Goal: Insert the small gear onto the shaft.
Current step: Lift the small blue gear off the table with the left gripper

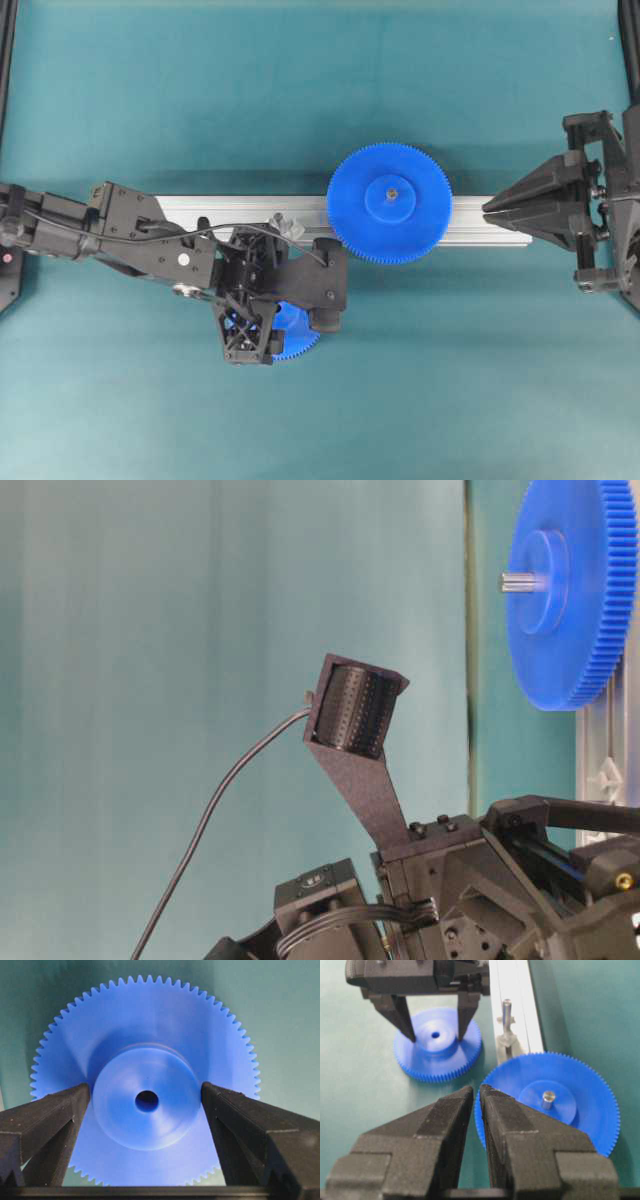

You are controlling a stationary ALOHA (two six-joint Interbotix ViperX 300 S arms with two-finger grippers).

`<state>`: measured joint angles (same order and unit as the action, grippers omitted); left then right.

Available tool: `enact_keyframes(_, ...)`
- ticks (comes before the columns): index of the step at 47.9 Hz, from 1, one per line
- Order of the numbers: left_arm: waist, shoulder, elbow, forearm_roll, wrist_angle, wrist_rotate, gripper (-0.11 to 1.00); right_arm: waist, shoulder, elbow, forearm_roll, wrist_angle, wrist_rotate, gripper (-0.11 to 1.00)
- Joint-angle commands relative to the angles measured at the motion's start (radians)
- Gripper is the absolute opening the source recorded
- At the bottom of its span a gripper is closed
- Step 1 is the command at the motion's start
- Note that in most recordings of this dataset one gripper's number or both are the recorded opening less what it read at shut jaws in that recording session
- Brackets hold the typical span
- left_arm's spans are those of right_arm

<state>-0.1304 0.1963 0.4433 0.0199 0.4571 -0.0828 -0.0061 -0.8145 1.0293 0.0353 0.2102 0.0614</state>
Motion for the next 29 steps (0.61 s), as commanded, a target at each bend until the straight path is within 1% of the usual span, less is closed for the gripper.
enact_keyframes(1,-0.002,-0.011,-0.006,0.002,-0.002,-0.002,0.98,0.0,-0.002,-0.011,0.0,-0.009,0.008,0.25)
enact_keyframes(19,-0.003,0.012,0.0,0.002,-0.003,-0.005,0.97,0.0,-0.002,-0.008,0.0,-0.008,0.008,0.25)
enact_keyframes(25,-0.003,0.008,-0.003,0.002,-0.003,-0.002,0.95,0.0,-0.003,-0.008,0.0,-0.008,0.008,0.25)
enact_keyframes(29,-0.003,0.006,0.0,0.002,-0.003,-0.002,0.91,0.0,-0.003,-0.011,0.0,-0.008,0.008,0.25)
